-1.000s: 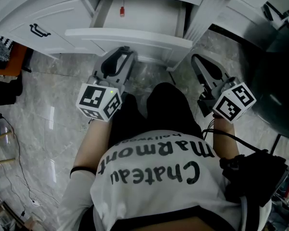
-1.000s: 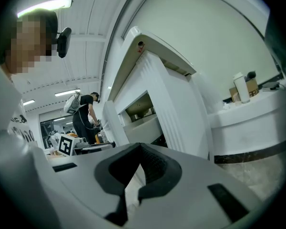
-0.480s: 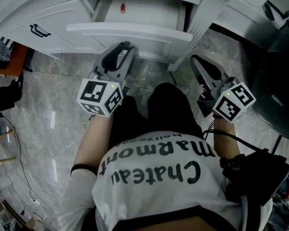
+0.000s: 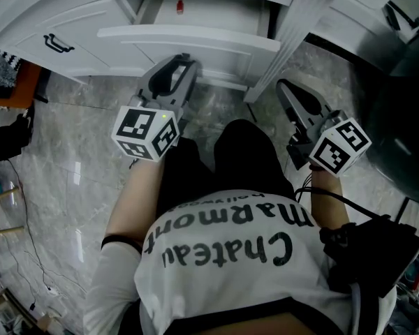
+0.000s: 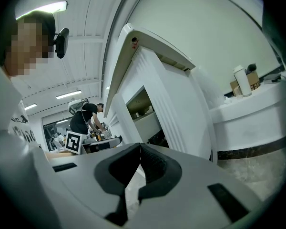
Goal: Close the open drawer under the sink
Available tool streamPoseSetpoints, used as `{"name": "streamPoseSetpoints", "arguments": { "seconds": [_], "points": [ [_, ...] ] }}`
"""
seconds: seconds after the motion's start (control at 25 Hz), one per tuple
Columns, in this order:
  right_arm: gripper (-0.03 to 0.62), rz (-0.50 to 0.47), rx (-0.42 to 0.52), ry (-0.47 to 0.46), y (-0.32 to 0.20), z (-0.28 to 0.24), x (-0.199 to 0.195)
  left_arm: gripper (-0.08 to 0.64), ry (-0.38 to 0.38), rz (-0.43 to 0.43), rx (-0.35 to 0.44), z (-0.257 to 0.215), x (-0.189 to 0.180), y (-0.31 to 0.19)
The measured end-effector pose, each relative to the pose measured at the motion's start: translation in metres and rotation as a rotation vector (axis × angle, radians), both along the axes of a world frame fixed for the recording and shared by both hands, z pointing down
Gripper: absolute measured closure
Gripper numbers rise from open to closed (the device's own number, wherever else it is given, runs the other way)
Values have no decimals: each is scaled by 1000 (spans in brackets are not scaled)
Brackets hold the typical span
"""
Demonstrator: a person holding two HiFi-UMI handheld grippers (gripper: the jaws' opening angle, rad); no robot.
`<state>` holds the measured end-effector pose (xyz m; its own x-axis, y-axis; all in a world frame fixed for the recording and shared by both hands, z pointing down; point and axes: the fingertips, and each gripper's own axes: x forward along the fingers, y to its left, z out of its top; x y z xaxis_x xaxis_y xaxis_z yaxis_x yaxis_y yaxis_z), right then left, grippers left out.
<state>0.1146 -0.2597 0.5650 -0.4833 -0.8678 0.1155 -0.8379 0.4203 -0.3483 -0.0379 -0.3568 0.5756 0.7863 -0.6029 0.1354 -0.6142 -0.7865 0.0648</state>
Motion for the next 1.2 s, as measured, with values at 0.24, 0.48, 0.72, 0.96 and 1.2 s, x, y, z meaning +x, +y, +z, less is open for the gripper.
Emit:
{"name": "streamPoseSetpoints", "arguments": {
  "seconds": [0.24,0.48,0.72,0.96,1.2],
  "points": [
    [580,-16,7,26,1,-3,-5,428,8,-5,12,-1,2,-2],
    [580,-7,0,18,0,0,-1,428,6,-4,-8,-2,8,-14],
    [580,-2,-9,17,-1,3,0,428,27,-8,-21,-3,14,-23],
    [580,15,-11,17,0,3,1,428,33,-10,-13,-3,17,-33],
    [580,33,-8,22,0,2,3,428,46,-16,-15,-2,19,-45]
  ]
}}
